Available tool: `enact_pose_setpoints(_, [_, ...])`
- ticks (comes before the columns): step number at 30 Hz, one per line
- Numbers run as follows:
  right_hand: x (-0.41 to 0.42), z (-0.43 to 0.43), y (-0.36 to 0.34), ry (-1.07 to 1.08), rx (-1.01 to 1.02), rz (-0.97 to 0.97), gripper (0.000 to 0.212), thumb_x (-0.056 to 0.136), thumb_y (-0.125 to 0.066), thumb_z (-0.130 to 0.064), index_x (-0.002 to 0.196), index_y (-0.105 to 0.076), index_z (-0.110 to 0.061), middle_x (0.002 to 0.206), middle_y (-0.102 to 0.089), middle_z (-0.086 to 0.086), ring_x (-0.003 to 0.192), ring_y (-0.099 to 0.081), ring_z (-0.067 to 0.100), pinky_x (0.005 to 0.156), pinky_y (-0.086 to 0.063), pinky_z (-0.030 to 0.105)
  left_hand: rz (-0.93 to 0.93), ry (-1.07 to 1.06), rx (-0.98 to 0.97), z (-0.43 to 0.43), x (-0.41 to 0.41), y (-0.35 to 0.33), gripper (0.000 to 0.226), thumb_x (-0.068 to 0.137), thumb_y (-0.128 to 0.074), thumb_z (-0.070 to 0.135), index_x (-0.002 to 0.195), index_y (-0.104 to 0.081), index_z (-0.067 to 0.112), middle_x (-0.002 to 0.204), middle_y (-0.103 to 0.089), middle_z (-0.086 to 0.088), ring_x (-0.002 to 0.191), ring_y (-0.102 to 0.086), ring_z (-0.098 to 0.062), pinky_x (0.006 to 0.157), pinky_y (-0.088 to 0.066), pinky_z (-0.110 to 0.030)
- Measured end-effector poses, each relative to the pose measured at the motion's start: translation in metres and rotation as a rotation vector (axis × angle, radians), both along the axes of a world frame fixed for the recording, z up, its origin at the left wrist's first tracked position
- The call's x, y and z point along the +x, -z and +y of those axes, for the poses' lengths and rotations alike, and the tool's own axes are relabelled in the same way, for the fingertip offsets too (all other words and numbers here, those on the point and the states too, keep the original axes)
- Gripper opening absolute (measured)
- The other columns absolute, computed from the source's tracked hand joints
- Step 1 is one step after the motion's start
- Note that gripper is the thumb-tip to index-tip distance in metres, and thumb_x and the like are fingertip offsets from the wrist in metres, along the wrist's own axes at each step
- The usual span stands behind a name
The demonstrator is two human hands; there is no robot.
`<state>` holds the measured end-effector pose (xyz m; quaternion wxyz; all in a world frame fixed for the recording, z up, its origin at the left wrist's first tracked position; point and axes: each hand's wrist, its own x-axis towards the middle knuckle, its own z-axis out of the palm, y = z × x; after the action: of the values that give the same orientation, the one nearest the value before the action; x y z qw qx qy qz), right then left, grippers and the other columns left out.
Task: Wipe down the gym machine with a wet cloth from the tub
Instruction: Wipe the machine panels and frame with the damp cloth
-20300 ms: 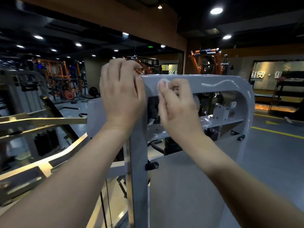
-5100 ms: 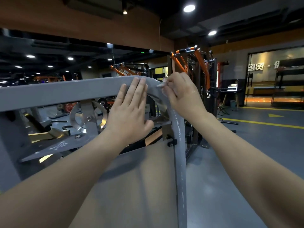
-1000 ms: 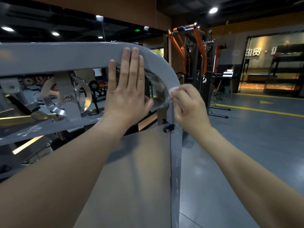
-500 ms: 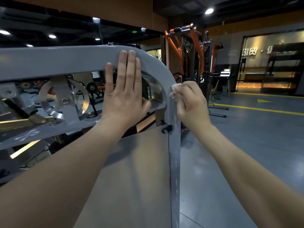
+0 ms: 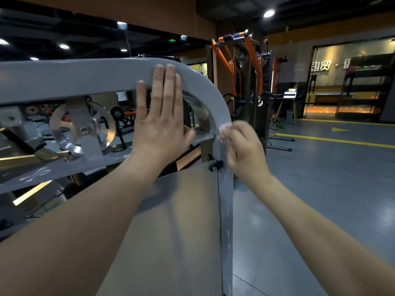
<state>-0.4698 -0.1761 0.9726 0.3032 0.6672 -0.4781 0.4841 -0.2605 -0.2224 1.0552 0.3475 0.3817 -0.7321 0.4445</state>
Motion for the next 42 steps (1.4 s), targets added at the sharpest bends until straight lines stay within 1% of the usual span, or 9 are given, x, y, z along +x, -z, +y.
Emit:
enact_pose_setpoints(5, [0.003,0.010,0.023,0.012,0.038,0.051,0.020,0.087,-0.058,0.012,0.101,-0.068,0.003,0.103,-0.061,0.014,0.091,-0.060,0.031,0.077,-0.055,0.042,0.002,-0.010,-0.028,-0.004,0.000,0.001,0.109,0.092,-0.042,0.062,0.156,0.013,-0.008,0.167,0.012,-0.026,0.156,0.009,-0.040,0.119,0.021,-0.056])
enact_pose_setpoints(10, [0.009,-0.003,-0.046,0.007,-0.070,0.000,0.022,0.093,-0.055,-0.003,0.110,-0.068,0.001,0.111,-0.061,0.013,0.101,-0.058,0.024,0.091,-0.052,0.029,0.004,-0.016,-0.029,-0.002,0.000,0.001,0.108,0.093,-0.036,0.064,0.156,0.014,-0.008,0.167,0.012,-0.026,0.156,0.010,-0.040,0.118,0.020,-0.056])
enact_pose_setpoints(16, [0.005,0.010,0.018,0.023,0.022,0.042,0.016,0.090,-0.059,0.007,0.103,-0.069,0.003,0.106,-0.062,0.014,0.094,-0.060,0.027,0.080,-0.056,0.041,-0.005,0.000,-0.012,-0.003,0.001,0.002,0.110,0.093,-0.045,0.060,0.156,0.014,-0.007,0.167,0.014,-0.025,0.156,0.011,-0.040,0.120,0.018,-0.057])
enact_pose_setpoints(22, [0.016,-0.004,-0.071,0.012,-0.098,0.019,0.023,0.096,-0.051,-0.011,0.105,-0.068,0.001,0.108,-0.062,0.014,0.097,-0.059,0.023,0.086,-0.052,0.029,-0.013,-0.034,0.005,0.000,0.000,-0.001,0.111,0.094,-0.031,0.071,0.155,0.018,-0.007,0.166,0.017,-0.026,0.155,0.014,-0.040,0.119,0.021,-0.056])
enact_pose_setpoints(28, [0.008,0.011,0.017,0.011,-0.018,-0.011,0.019,0.093,-0.054,0.003,0.105,-0.068,0.003,0.109,-0.061,0.013,0.099,-0.060,0.027,0.087,-0.054,0.036,-0.046,-0.025,0.051,0.013,-0.003,0.001,0.097,0.094,-0.033,0.053,0.158,0.013,-0.004,0.167,0.016,-0.022,0.156,0.016,-0.037,0.123,0.015,-0.056])
enact_pose_setpoints(31, [0.001,0.011,0.015,0.003,0.042,0.020,0.021,0.091,-0.054,0.005,0.106,-0.068,0.002,0.108,-0.059,0.012,0.098,-0.060,0.029,0.088,-0.052,0.033,-0.256,0.097,0.006,0.021,-0.012,0.021,0.082,0.093,-0.034,0.044,0.159,-0.017,-0.001,0.166,-0.010,-0.018,0.157,-0.003,-0.033,0.127,0.005,-0.053])
enact_pose_setpoints(34, [0.002,0.007,-0.033,0.001,-0.011,0.028,0.019,0.092,-0.059,0.005,0.107,-0.068,-0.001,0.108,-0.060,0.011,0.100,-0.057,0.023,0.090,-0.048,0.024,-0.342,0.204,-0.032,0.017,-0.015,0.032,0.054,0.092,-0.045,0.035,0.134,-0.058,0.002,0.141,-0.052,-0.015,0.139,-0.038,-0.032,0.123,-0.021,-0.051])
enact_pose_setpoints(38, [0.003,-0.003,-0.061,0.001,-0.086,-0.024,0.024,0.095,-0.056,-0.002,0.115,-0.068,0.001,0.111,-0.061,0.015,0.103,-0.058,0.024,0.093,-0.050,0.027,-0.415,0.111,-0.022,0.007,-0.005,0.028,0.051,0.098,-0.036,0.033,0.127,-0.063,-0.001,0.129,-0.059,-0.017,0.130,-0.046,-0.035,0.122,-0.021,-0.049])
enact_pose_setpoints(42, [0.002,0.003,0.002,-0.002,-0.072,0.014,0.024,0.101,-0.047,-0.006,0.108,-0.068,0.003,0.110,-0.061,0.015,0.100,-0.059,0.027,0.089,-0.053,0.032,-0.508,0.015,-0.004,0.005,-0.006,0.028,0.057,0.102,-0.034,0.036,0.130,-0.059,-0.007,0.128,-0.059,-0.023,0.131,-0.045,-0.040,0.127,-0.013,-0.053])
